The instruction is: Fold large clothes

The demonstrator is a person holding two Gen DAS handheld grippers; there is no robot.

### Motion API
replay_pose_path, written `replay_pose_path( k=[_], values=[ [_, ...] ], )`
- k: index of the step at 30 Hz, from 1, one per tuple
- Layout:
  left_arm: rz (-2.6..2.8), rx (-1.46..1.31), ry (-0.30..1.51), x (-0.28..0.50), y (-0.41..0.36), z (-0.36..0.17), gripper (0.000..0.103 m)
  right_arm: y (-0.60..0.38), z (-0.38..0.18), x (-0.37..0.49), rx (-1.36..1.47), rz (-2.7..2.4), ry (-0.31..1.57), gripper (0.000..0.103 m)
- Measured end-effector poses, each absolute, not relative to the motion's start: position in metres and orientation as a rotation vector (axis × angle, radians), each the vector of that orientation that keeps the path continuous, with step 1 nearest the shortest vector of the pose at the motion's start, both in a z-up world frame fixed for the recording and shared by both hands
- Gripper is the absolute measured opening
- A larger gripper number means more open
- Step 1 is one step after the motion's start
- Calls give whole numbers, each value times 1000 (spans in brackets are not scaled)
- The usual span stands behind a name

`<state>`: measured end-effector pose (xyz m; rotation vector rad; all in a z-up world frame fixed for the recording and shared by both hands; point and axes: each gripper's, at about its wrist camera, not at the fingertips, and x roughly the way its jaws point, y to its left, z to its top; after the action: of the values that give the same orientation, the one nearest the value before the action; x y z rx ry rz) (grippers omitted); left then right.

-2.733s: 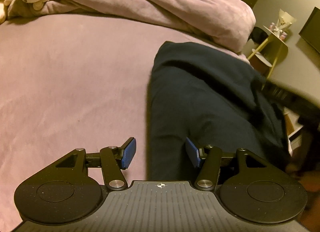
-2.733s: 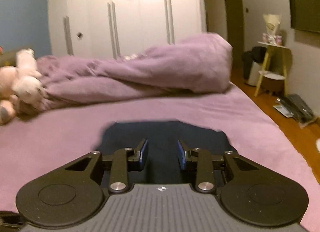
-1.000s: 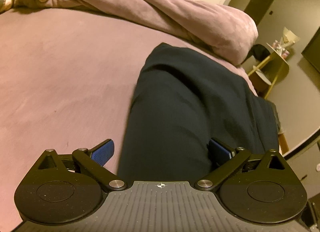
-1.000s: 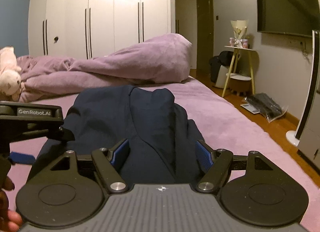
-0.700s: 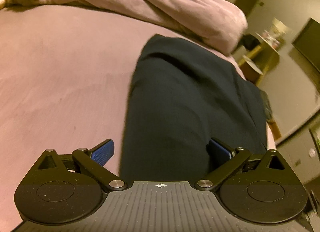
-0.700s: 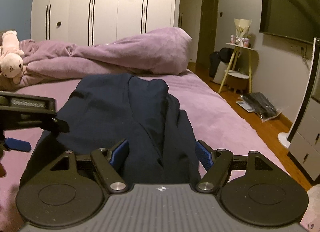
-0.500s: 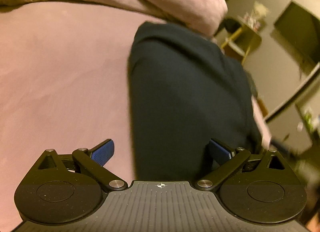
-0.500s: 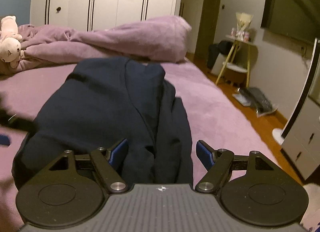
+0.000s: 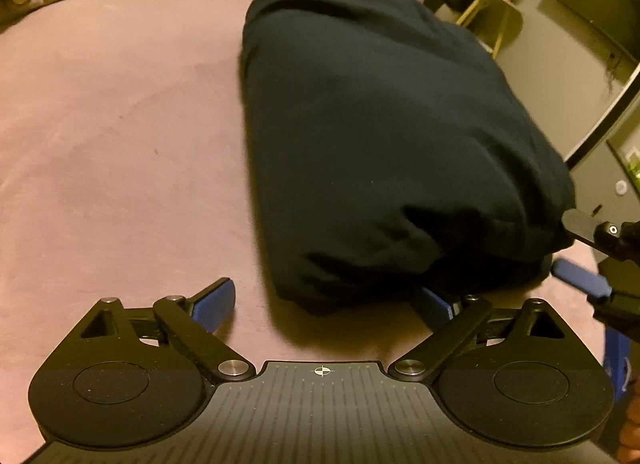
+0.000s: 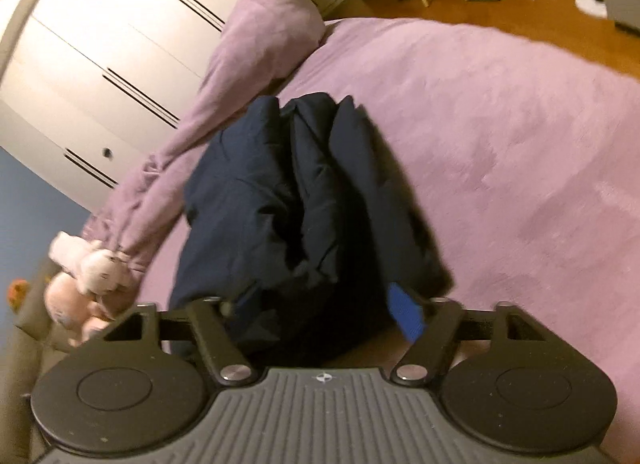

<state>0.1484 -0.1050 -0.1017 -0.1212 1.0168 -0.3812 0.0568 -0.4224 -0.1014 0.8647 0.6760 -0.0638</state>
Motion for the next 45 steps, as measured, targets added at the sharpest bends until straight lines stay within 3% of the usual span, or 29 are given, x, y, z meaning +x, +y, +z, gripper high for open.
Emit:
replay_pose_path(
  k=[2, 5, 10, 13, 15, 17, 20, 24, 40, 45],
  values=[
    [-354, -107, 1017, 151, -106, -102, 97, -422, -105, 63, 907, -32, 680, 38],
    [-325, -115, 1011, 157, -99, -104, 95, -422, -108, 70, 940, -19, 672, 32],
    [-381, -261, 1115, 166, -73, -116, 93, -426, -118, 80, 900, -66, 732, 32],
    [-513, -337, 1151, 170, -46, -116, 93, -436, -116, 78, 906, -16, 747, 47],
    [-561, -450, 1169, 173, -17, -116, 93, -450, -113, 73, 918, 28, 733, 70],
    [-516, -561, 1147, 178, 11, -116, 93, -469, -110, 67, 933, 39, 712, 81],
    [-445, -628, 1094, 197, 24, -112, 94, -496, -111, 73, 964, 55, 717, 86],
    [-479, -675, 1026, 231, 0, -114, 94, -517, -125, 109, 1012, 113, 759, 88],
    [-650, -879, 1128, 299, -38, -150, 96, -509, -163, 202, 1066, 295, 835, 89],
    [-654, -867, 1139, 306, -47, -146, 93, -509, -164, 205, 1045, 284, 857, 79]
  ],
)
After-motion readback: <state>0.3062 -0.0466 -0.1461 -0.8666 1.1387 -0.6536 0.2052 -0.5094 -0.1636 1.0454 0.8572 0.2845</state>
